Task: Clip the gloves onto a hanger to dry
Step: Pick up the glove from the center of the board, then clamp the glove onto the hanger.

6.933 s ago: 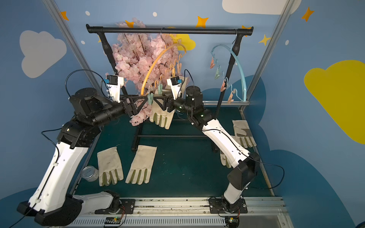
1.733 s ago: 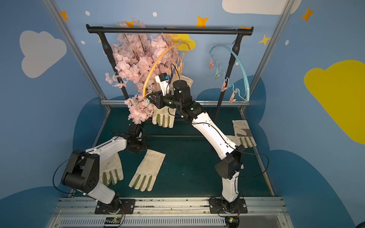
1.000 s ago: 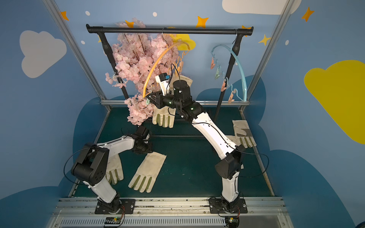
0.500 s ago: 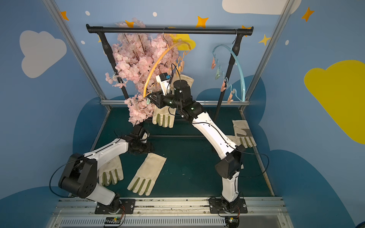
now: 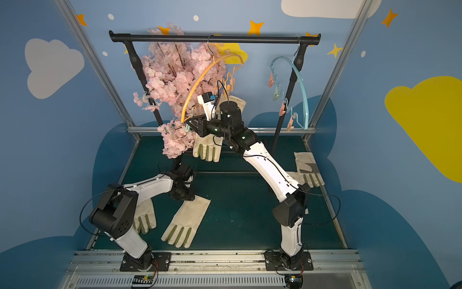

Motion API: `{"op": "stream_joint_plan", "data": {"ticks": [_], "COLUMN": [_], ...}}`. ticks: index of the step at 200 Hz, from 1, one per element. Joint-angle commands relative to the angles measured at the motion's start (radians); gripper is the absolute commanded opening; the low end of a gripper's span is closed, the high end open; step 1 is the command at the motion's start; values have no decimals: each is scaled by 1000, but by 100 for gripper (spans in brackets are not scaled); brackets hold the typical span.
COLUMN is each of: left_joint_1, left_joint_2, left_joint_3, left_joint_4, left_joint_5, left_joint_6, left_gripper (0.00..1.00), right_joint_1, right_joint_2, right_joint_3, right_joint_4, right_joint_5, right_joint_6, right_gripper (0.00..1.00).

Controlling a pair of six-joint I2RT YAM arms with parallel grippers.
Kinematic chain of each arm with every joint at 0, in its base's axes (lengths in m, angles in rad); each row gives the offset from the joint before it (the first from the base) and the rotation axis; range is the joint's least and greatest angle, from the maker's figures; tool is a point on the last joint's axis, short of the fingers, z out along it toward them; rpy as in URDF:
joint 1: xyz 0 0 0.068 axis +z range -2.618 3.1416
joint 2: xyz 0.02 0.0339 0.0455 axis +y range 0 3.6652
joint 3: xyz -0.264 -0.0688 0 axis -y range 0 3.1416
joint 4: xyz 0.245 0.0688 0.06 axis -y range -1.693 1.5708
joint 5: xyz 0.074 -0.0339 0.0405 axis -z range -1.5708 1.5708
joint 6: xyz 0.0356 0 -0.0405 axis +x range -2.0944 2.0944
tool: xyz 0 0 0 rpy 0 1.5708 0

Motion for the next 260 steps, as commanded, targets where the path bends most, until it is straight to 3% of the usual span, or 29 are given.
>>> {"op": "stream_joint_plan", "data": {"ticks": [1, 18, 60, 85, 121, 147, 212, 260], "left_joint_1": [-23, -26, -25, -31, -31, -13, 159, 253], "left_joint_2": [70, 84, -52, -255, -592, -730, -649, -555], "left_joint_3": [5, 1, -27, -65, -133, -105, 154, 336], "left_joint_4": [-36, -28, 3, 36, 184, 231, 256, 223], "left_joint_5": [-65, -77, -89, -85, 25, 68, 413, 514], "left_joint_6": [-5, -21, -44, -36, 39, 73, 66, 107], "left_gripper": [23, 3, 3, 3, 3, 3, 3, 3], "right_joint_1": [-8, -9, -9, -10, -17, -20, -25, -29], "right_joint_2": [-13, -14, -15, -18, -30, -38, -57, -70], "right_joint_3": [-6, -6, -5, -5, -29, -46, -61, -71], "right_joint_4": [42, 38, 36, 35, 67, 90, 107, 137], "right_joint_5": [-3, -3, -2, -3, -35, -58, -75, -128], "right_joint_6": [7, 7, 3, -2, 0, 15, 37, 66], "right_gripper": [23, 23, 23, 23, 21, 19, 19, 19]}}
